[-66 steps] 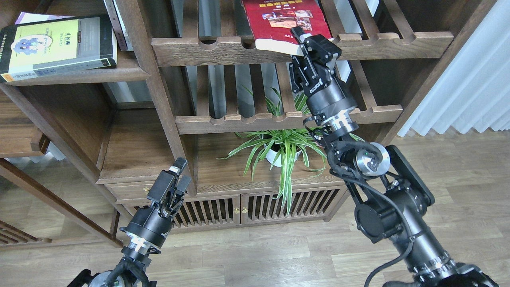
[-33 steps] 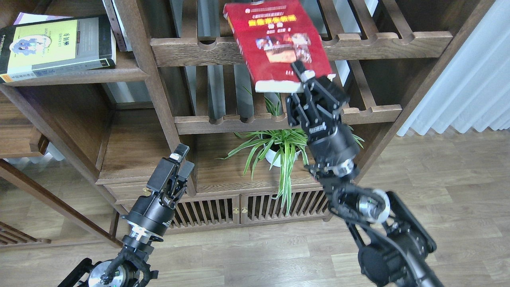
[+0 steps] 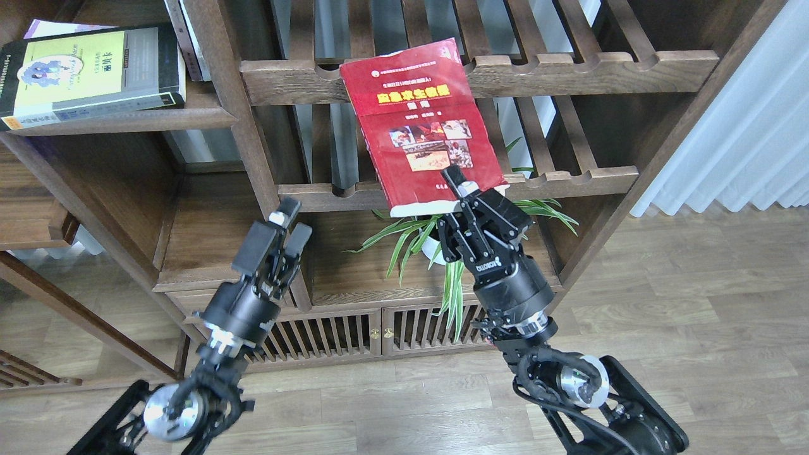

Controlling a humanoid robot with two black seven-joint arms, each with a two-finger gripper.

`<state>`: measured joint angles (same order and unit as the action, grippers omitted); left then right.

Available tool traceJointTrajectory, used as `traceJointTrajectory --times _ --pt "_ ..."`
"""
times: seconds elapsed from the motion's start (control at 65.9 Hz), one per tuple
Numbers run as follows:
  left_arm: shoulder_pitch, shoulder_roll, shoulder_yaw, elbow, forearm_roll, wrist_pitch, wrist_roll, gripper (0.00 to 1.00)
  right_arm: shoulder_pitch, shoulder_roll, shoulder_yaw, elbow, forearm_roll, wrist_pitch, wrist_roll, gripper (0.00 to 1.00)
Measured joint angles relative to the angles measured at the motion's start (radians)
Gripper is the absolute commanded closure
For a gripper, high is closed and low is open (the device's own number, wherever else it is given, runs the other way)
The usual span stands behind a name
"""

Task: Organize books on shelf
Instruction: 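Hold the red book between both grippers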

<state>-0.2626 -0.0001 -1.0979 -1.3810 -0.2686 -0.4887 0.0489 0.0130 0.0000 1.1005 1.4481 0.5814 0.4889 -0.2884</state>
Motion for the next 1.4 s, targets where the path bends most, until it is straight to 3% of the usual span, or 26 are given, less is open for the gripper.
traceJointTrajectory --times 0.425,0.501,0.667,0.758,1.031,1.153,1.395 --pt "-0.086 0.011 0.047 0.004 -0.045 0.000 0.025 0.08 0.011 -0.003 -0.009 -0.002 0.000 0.000 -0.010 0.95" --pt "-0.096 0.021 0.056 0.007 -0.071 0.000 0.073 0.10 0.018 -0.003 -0.024 -0.002 0.000 0.000 -0.021 0.95" --pt "-0.099 0.040 0.057 0.011 -0.138 0.000 0.221 0.11 0.044 -0.003 -0.043 -0.002 0.000 0.000 -0.027 0.95" --pt "-0.099 0.053 0.057 0.012 -0.152 0.000 0.255 0.11 0.054 -0.003 -0.056 -0.004 0.000 0.000 -0.027 0.94" --pt "-0.115 0.067 0.052 0.014 -0.173 0.000 0.267 0.13 0.057 -0.012 -0.080 -0.006 -0.006 0.000 -0.033 0.94" --pt "-0.118 0.076 0.041 0.022 -0.184 0.000 0.269 0.28 0.057 -0.021 -0.081 -0.006 -0.006 0.000 -0.035 0.94" --pt "-0.129 0.103 0.037 0.024 -0.186 0.000 0.271 0.34 0.057 -0.022 -0.082 -0.007 -0.006 0.000 -0.036 0.93"
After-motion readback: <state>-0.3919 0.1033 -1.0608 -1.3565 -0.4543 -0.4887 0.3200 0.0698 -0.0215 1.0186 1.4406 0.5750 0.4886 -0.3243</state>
